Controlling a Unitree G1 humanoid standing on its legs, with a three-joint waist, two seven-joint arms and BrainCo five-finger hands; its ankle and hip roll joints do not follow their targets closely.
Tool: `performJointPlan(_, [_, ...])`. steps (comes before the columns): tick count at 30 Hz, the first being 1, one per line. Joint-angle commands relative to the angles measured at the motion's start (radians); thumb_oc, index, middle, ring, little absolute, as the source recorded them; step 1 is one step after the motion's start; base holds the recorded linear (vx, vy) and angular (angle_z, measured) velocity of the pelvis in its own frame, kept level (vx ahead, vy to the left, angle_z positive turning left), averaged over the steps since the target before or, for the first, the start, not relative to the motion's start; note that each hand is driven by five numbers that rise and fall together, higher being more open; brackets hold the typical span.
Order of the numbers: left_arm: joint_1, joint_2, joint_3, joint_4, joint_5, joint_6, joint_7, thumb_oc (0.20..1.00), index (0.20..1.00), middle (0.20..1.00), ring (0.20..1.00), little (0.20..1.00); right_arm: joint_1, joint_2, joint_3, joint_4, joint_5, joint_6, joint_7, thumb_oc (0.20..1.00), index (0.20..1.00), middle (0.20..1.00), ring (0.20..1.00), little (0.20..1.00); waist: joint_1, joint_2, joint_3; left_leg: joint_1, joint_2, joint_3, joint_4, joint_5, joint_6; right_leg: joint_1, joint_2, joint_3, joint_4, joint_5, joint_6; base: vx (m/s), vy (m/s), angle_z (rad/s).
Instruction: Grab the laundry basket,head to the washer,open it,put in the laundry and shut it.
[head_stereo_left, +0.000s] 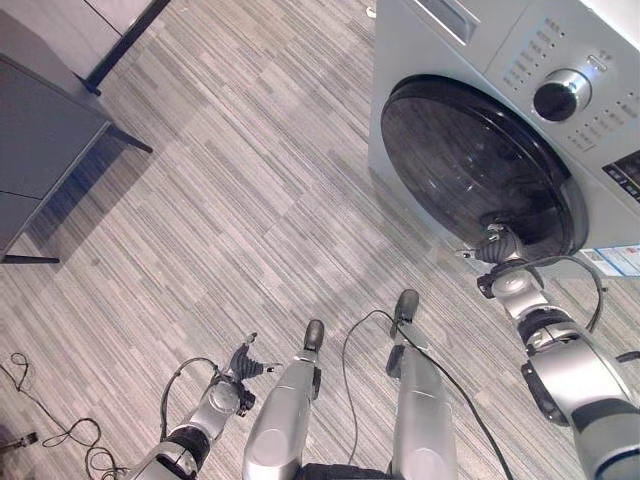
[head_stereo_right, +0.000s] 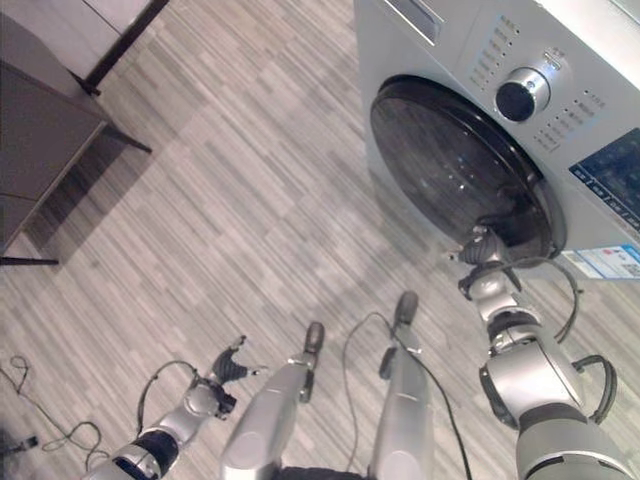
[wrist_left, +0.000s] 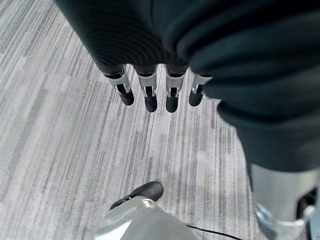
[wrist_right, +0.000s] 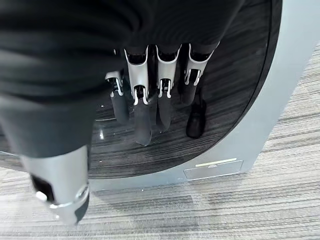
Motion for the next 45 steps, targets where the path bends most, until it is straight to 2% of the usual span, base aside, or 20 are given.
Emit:
performJointPlan(1, [0.099,0.032,-0.014,-0.029,-0.012,-0.01,0.01,1.0,1.0,1.0,1.0,1.0,-0.176,-0.301,-0.005,-0.01,-0.02,-0.016,-0.227,1.0,1.0,1.0,1.0,1.0,-0.011,-0.007,-0.052,0.047,-0.035,0.003,0.049,-0.044,0.035,0.016,0.051,0.031,-0.012,-0.018,0.045,-0.01,-0.012,-0.14])
performJointPlan(5, [0.088,0.019,-0.01,-0.004,-0.003,0.003,-0.002,1.0,1.0,1.0,1.0,1.0,-0.15,-0.291,-0.004,-0.027,0.021,-0.027,-0.154,1.0,1.0,1.0,1.0,1.0,-0.013,-0.006,-0.055,0.055,-0.023,0.011,0.021,-0.023,0.027,0.013,0.06,0.034,-0.016,-0.02,0.041,0.02,-0.035,-0.17])
performJointPlan(7, [0.08,0.0,0.018,0.039,-0.009,0.008,-0.007,1.0,1.0,1.0,1.0,1.0,-0.091,-0.22,0.016,-0.046,0.035,-0.024,-0.079,1.0,1.0,1.0,1.0,1.0,-0.019,-0.026,-0.066,0.085,-0.018,0.006,0.014,-0.022,0.023,0.046,0.063,0.028,-0.022,-0.023,0.038,0.03,-0.046,-0.04])
performJointPlan(8, [0.092,-0.024,0.032,0.062,-0.008,0.011,-0.01,1.0,1.0,1.0,1.0,1.0,0.024,-0.132,-0.019,-0.052,0.052,-0.021,-0.038,1.0,1.0,1.0,1.0,1.0,-0.027,-0.047,-0.084,0.115,-0.026,0.002,0.039,-0.048,0.032,0.093,0.059,0.026,-0.021,-0.02,0.04,0.07,0.027,-0.01])
performJointPlan(11, [0.103,-0.042,0.045,0.084,0.0,0.019,-0.017,1.0,1.0,1.0,1.0,1.0,0.151,-0.037,-0.072,-0.06,0.076,-0.026,-0.033,1.0,1.0,1.0,1.0,1.0,-0.037,-0.063,-0.098,0.157,-0.04,0.013,0.096,-0.097,0.053,0.149,0.054,0.039,-0.02,-0.008,0.048,0.04,0.124,0.05])
performJointPlan(20, [0.175,-0.039,0.121,0.153,0.09,0.026,-0.049,1.0,1.0,1.0,1.0,1.0,0.444,0.091,-0.161,-0.17,0.126,-0.038,0.058,1.0,1.0,1.0,1.0,1.0,-0.063,-0.095,-0.158,0.285,-0.071,0.082,0.18,-0.177,0.094,0.257,0.042,0.105,-0.012,0.016,0.083,-0.03,0.158,-0.31])
performJointPlan(23, [0.206,-0.037,0.142,0.177,0.109,0.033,-0.104,1.0,1.0,1.0,1.0,1.0,0.541,0.11,-0.204,-0.182,0.166,-0.032,0.126,1.0,1.0,1.0,1.0,1.0,-0.077,-0.1,-0.197,0.334,-0.089,0.115,0.186,-0.196,0.103,0.297,0.022,0.124,-0.039,0.049,0.111,-0.12,0.221,-0.23])
performJointPlan(24, [0.212,-0.025,0.144,0.169,0.137,0.029,-0.14,1.0,1.0,1.0,1.0,1.0,0.591,0.096,-0.197,-0.163,0.156,-0.022,0.208,1.0,1.0,1.0,1.0,1.0,-0.082,-0.108,-0.212,0.352,-0.108,0.132,0.195,-0.199,0.109,0.319,-0.005,0.128,-0.071,0.098,0.134,-0.15,0.156,-0.37])
performJointPlan(25, [0.216,-0.02,0.141,0.165,0.151,0.03,-0.153,1.0,1.0,1.0,1.0,1.0,0.606,0.09,-0.199,-0.139,0.141,-0.011,0.218,1.0,1.0,1.0,1.0,1.0,-0.082,-0.109,-0.221,0.36,-0.115,0.139,0.196,-0.206,0.111,0.327,-0.022,0.127,-0.094,0.115,0.142,-0.29,0.231,-0.33])
performJointPlan(26, [0.204,-0.008,0.129,0.163,0.19,0.028,-0.154,1.0,1.0,1.0,1.0,1.0,0.626,0.092,-0.22,-0.075,0.105,0.015,0.221,1.0,1.0,1.0,1.0,1.0,-0.084,-0.115,-0.235,0.364,-0.125,0.151,0.188,-0.206,0.113,0.336,-0.056,0.108,-0.148,0.157,0.152,-0.17,0.115,-0.11])
performJointPlan(27, [0.204,-0.008,0.129,0.163,0.19,0.028,-0.153,1.0,1.0,1.0,1.0,1.0,0.626,0.092,-0.22,-0.075,0.105,0.015,0.221,1.0,1.0,1.0,1.0,1.0,-0.084,-0.115,-0.234,0.365,-0.125,0.15,0.188,-0.206,0.113,0.338,-0.056,0.108,-0.15,0.158,0.152,-0.21,0.106,0.07])
performJointPlan(28, [0.206,-0.005,0.129,0.156,0.187,0.03,-0.155,1.0,1.0,1.0,1.0,1.0,0.63,0.094,-0.23,-0.05,0.092,0.026,0.214,1.0,1.0,1.0,1.0,1.0,-0.078,-0.113,-0.239,0.361,-0.12,0.161,0.183,-0.187,0.109,0.333,-0.08,0.061,-0.16,0.178,0.161,-0.2,0.082,0.07])
performJointPlan(29, [0.212,0.002,0.138,0.142,0.186,0.034,-0.151,1.0,1.0,1.0,1.0,1.0,0.64,0.098,-0.247,-0.043,0.101,0.023,0.214,1.0,1.0,1.0,1.0,1.0,-0.064,-0.09,-0.247,0.366,-0.093,0.172,0.146,-0.158,0.102,0.354,-0.08,-0.019,-0.121,0.107,0.144,-0.26,0.099,-0.1])
performJointPlan(30, [0.219,0.009,0.139,0.136,0.195,0.036,-0.158,1.0,1.0,1.0,1.0,1.0,0.659,0.102,-0.261,-0.035,0.111,0.022,0.217,1.0,1.0,1.0,1.0,1.0,-0.063,-0.086,-0.264,0.38,-0.084,0.176,0.106,-0.138,0.1,0.357,-0.068,-0.022,-0.091,0.089,0.136,-0.25,0.081,-0.28])
performJointPlan(32, [0.232,0.02,0.138,0.131,0.206,0.04,-0.164,1.0,1.0,1.0,1.0,1.0,0.667,0.106,-0.262,-0.031,0.116,0.023,0.23,1.0,1.0,1.0,1.0,1.0,-0.062,-0.08,-0.273,0.4,-0.067,0.193,0.035,-0.101,0.108,0.34,-0.054,-0.024,-0.002,0.089,0.137,-0.18,0.042,-0.76])
performJointPlan(35, [0.251,0.03,0.135,0.145,0.235,0.041,-0.177,1.0,1.0,1.0,1.0,1.0,0.689,0.108,-0.262,-0.018,0.097,0.018,0.236,1.0,1.0,1.0,1.0,1.0,-0.047,-0.074,-0.301,0.421,-0.046,0.217,-0.055,-0.062,0.113,0.367,-0.072,-0.093,0.017,0.078,0.126,-0.13,-0.023,-0.52])
performJointPlan(37, [0.26,0.032,0.138,0.151,0.242,0.04,-0.177,1.0,1.0,1.0,1.0,1.0,0.69,0.109,-0.263,-0.017,0.091,0.019,0.235,1.0,1.0,1.0,1.0,1.0,-0.041,-0.071,-0.307,0.426,-0.038,0.225,-0.079,-0.049,0.114,0.381,-0.075,-0.102,0.025,0.077,0.125,-0.1,-0.047,-0.45])
performJointPlan(38, [0.266,0.031,0.152,0.168,0.243,0.043,-0.173,1.0,1.0,1.0,1.0,1.0,0.696,0.113,-0.268,-0.008,0.079,0.019,0.231,1.0,1.0,1.0,1.0,1.0,-0.02,-0.065,-0.317,0.431,-0.023,0.254,-0.107,-0.037,0.115,0.432,-0.089,-0.164,0.028,0.052,0.123,-0.09,-0.045,-0.41])
performJointPlan(40, [0.27,0.028,0.169,0.191,0.245,0.046,-0.169,1.0,1.0,1.0,1.0,1.0,0.701,0.122,-0.266,-0.008,0.065,0.017,0.232,1.0,1.0,1.0,1.0,1.0,-0.006,-0.073,-0.336,0.425,-0.018,0.278,-0.126,-0.021,0.115,0.485,-0.083,-0.195,0.015,0.027,0.119,-0.12,-0.123,-0.83])
performJointPlan(45, [0.267,0.034,0.228,0.202,0.193,0.044,-0.164,1.0,1.0,1.0,1.0,1.0,0.718,0.13,-0.245,-0.02,0.035,0.018,0.228,1.0,1.0,1.0,1.0,1.0,0.008,-0.097,-0.357,0.392,0.014,0.316,-0.103,-0.013,0.104,0.544,-0.021,-0.142,-0.069,-0.058,0.103,-0.1,-0.207,-0.55])
